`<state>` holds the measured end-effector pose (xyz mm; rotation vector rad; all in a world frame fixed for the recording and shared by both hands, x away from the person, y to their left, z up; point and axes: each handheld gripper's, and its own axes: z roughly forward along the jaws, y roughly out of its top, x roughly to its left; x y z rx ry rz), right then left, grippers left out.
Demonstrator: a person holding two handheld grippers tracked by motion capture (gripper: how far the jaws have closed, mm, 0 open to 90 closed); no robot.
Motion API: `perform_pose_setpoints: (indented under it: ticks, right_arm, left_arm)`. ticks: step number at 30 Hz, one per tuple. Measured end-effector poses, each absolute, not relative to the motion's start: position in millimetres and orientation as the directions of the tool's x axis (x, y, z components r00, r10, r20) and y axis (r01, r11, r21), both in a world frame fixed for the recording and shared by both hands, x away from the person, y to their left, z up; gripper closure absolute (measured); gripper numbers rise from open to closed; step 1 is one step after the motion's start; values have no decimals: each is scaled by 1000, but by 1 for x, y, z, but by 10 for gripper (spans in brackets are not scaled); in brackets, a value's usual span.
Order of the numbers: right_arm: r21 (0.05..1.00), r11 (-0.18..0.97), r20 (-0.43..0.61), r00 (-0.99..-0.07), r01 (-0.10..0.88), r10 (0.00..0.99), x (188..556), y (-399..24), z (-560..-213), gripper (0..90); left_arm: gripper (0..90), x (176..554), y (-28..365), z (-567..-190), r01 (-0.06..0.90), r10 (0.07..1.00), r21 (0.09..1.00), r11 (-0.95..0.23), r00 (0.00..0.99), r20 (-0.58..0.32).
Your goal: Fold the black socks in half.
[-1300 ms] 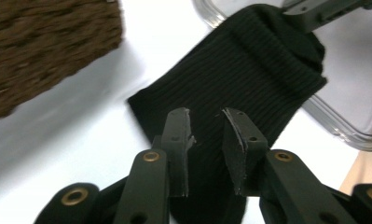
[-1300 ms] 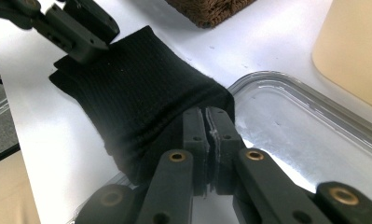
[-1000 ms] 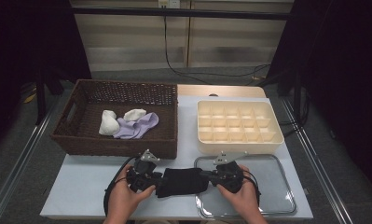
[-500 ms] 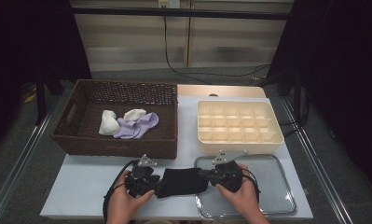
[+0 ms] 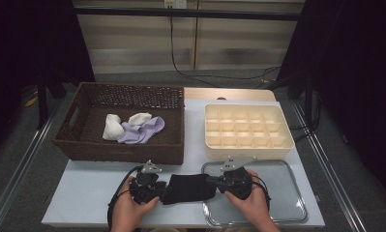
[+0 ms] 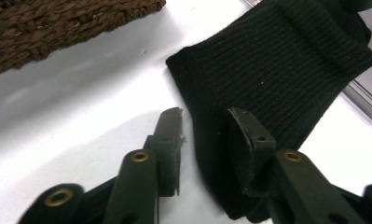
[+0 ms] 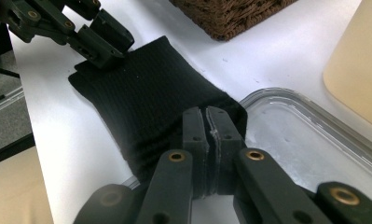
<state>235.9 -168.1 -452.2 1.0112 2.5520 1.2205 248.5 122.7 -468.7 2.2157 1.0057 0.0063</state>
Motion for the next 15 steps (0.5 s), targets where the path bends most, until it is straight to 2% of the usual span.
perform_pose_setpoints:
  ticks: [2, 8, 11, 15]
  right_arm:
    - [729, 447, 155, -762, 517, 628, 236, -169, -453, 858]
    - [741, 435, 155, -761, 511, 630, 235, -172, -448, 863]
    - [741, 444, 150, -769, 504, 621, 235, -168, -447, 865]
    - [740, 458, 145, -782, 493, 606, 234, -163, -449, 866]
  left_arm:
    - [767, 246, 123, -471, 669, 660, 602, -435, 692, -293]
    - [793, 244, 126, -474, 675, 665, 624, -393, 678, -315]
    - [842, 245, 124, -470, 665, 659, 611, -428, 693, -293]
    - [864, 247, 121, -468, 668, 658, 596, -447, 696, -287]
